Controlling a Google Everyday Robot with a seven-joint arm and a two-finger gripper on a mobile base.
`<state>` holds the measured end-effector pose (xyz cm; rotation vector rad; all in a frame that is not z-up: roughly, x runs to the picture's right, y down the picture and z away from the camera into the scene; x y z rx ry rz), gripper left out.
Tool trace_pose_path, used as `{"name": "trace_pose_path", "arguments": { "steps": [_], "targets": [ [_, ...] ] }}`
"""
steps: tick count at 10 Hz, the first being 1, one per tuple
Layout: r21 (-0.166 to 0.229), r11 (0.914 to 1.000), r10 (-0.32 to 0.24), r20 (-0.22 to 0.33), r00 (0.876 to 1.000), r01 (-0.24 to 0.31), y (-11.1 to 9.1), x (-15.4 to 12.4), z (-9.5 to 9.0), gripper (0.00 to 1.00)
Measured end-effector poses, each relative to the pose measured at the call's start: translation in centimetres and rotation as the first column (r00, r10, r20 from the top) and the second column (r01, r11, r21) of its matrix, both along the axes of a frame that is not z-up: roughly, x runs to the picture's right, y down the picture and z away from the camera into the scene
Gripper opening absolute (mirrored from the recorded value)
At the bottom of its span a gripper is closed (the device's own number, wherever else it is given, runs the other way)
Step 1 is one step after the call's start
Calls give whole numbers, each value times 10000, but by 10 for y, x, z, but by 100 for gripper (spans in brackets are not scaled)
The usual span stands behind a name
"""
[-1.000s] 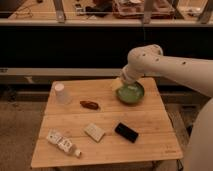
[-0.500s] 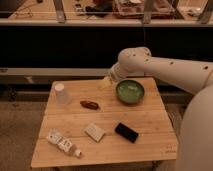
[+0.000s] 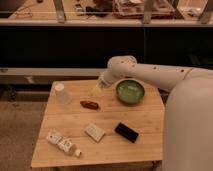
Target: Place the pepper in the ceramic bowl
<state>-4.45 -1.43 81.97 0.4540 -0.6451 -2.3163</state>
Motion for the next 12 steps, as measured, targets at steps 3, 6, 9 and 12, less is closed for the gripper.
{"name": "trace_pose_path", "arguments": {
  "steps": [3, 6, 9, 12],
  "targets": [
    [-3, 9998, -211, 761, 9969, 212, 18, -19, 19, 80],
    [-78, 9986, -507, 1230, 9911, 520, 41, -30, 42, 80],
    [-92, 9972, -724, 1367, 9880, 743, 58, -32, 63, 80],
    [-49, 9951, -969, 1363, 9859, 985, 70, -37, 81, 80]
  ]
}}
